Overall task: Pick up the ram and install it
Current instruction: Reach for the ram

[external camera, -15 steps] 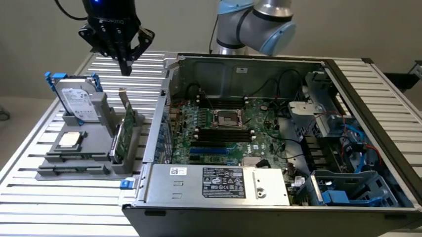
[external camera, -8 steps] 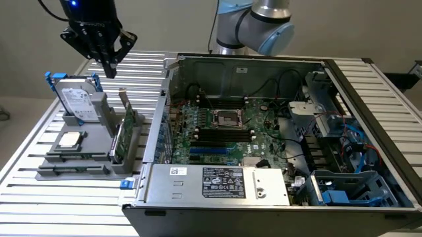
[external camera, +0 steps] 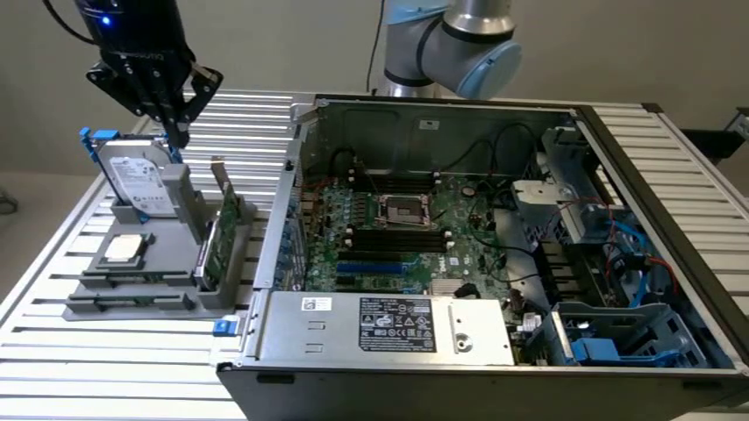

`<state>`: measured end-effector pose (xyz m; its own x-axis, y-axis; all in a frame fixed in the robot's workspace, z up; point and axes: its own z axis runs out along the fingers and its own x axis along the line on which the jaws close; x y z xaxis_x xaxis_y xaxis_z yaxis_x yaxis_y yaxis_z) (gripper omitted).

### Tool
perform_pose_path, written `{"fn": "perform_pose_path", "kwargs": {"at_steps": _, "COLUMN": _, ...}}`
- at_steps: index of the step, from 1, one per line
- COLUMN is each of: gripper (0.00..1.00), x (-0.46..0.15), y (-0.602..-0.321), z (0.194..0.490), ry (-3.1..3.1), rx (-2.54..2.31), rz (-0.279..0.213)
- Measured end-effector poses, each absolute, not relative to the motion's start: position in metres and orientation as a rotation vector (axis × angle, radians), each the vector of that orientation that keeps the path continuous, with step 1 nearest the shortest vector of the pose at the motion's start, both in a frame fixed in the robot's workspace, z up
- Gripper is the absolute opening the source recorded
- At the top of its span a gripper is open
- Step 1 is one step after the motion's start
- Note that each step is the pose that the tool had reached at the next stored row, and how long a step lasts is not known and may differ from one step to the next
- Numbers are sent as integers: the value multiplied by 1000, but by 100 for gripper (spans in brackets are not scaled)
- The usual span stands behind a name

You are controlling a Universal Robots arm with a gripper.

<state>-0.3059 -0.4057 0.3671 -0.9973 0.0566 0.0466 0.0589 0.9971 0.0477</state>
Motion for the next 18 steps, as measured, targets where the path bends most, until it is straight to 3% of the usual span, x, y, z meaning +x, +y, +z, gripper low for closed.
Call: {"fn": "perform_pose_path", "kwargs": {"at_steps": 18, "gripper": 11, "x": -363, "y": -415, "z": 365, "ry": -3158, "rx": -71, "rz": -82}}
